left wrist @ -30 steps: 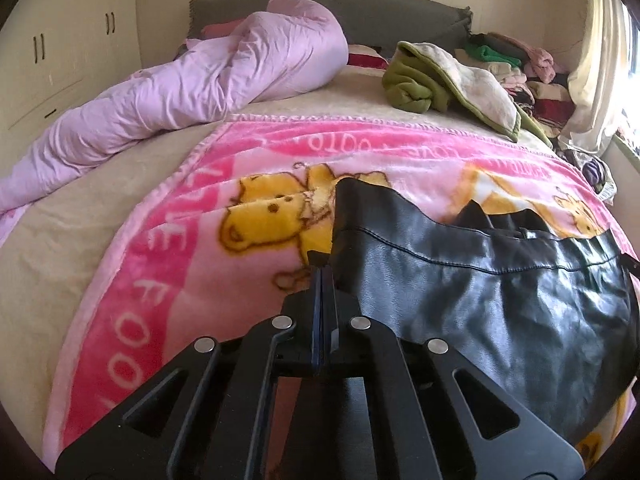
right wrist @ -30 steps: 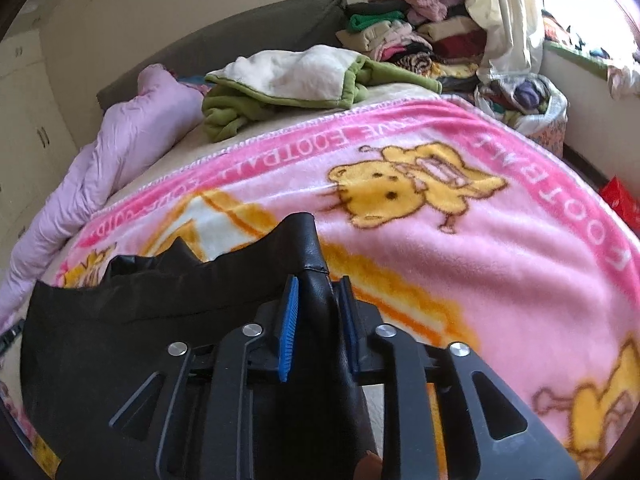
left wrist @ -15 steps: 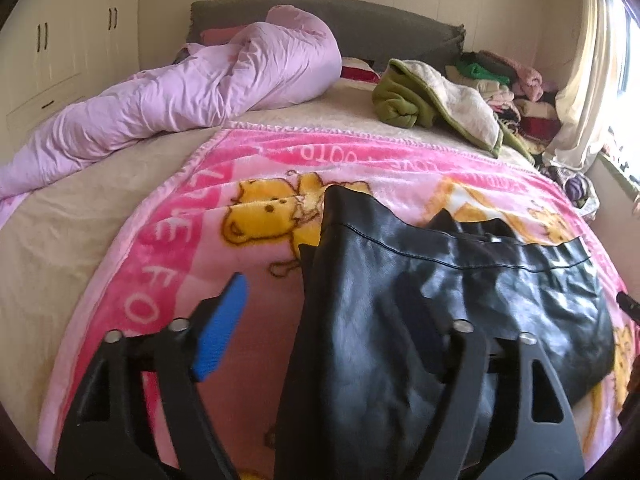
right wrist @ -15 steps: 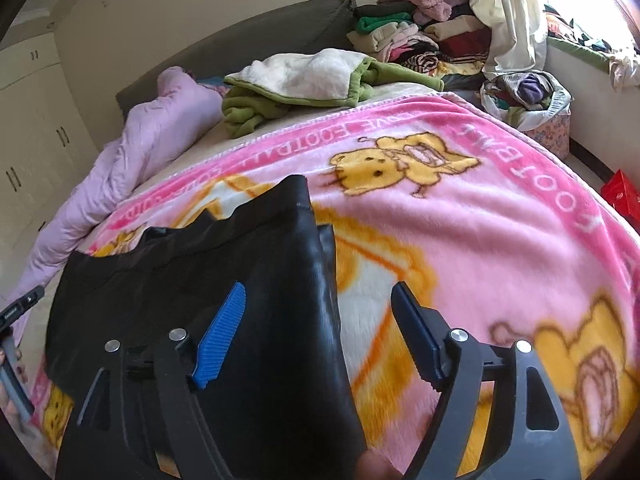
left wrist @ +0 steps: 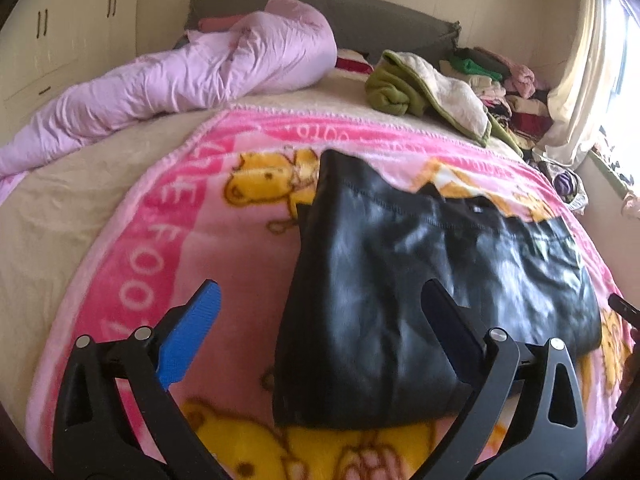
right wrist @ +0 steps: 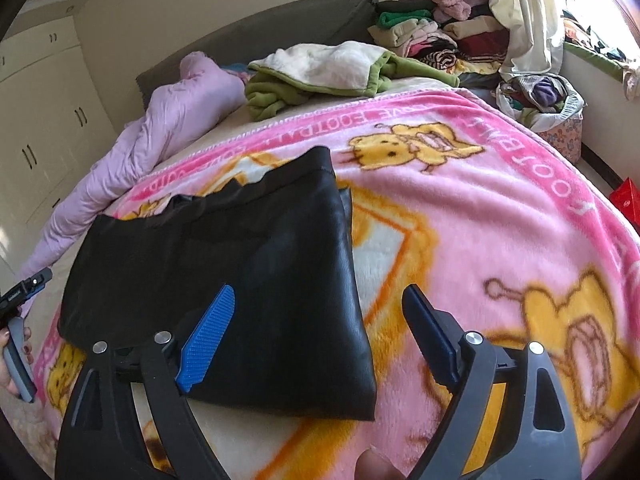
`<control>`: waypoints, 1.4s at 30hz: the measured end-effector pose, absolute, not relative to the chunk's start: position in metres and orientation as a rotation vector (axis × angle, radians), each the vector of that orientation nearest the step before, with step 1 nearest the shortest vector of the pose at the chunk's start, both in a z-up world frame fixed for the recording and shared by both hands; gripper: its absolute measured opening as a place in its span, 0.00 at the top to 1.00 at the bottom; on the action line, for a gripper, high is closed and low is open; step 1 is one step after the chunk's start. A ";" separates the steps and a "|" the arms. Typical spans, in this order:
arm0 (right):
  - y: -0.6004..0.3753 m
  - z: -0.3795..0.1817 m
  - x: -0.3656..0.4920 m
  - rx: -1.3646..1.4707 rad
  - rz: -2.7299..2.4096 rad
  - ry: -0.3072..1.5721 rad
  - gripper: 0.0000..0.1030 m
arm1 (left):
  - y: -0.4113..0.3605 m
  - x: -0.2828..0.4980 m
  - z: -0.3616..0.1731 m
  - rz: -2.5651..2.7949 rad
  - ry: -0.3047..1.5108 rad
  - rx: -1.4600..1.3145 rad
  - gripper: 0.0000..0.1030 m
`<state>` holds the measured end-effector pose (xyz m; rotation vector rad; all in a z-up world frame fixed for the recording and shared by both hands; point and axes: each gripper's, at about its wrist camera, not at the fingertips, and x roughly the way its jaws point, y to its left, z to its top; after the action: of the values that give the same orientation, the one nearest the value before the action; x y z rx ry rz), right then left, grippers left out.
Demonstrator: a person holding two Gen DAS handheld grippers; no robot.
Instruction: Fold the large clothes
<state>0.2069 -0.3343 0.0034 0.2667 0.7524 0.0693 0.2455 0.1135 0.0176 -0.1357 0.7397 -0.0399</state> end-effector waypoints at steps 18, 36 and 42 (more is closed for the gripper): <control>-0.335 -0.020 0.212 0.267 0.065 0.807 0.18 | 0.099 0.237 -0.015 -0.089 0.836 -0.081 0.09; -0.329 -0.029 0.221 0.304 0.087 0.809 0.48 | 0.107 0.247 -0.026 -0.097 0.862 -0.113 0.11; -0.339 -0.027 0.212 0.325 0.076 0.778 0.87 | 0.102 0.247 -0.027 -0.124 0.871 -0.125 0.37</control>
<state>0.2118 -0.3389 -0.0267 0.3249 0.7781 0.0755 0.2473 0.1017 -0.0268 -0.1247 0.8713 -0.1237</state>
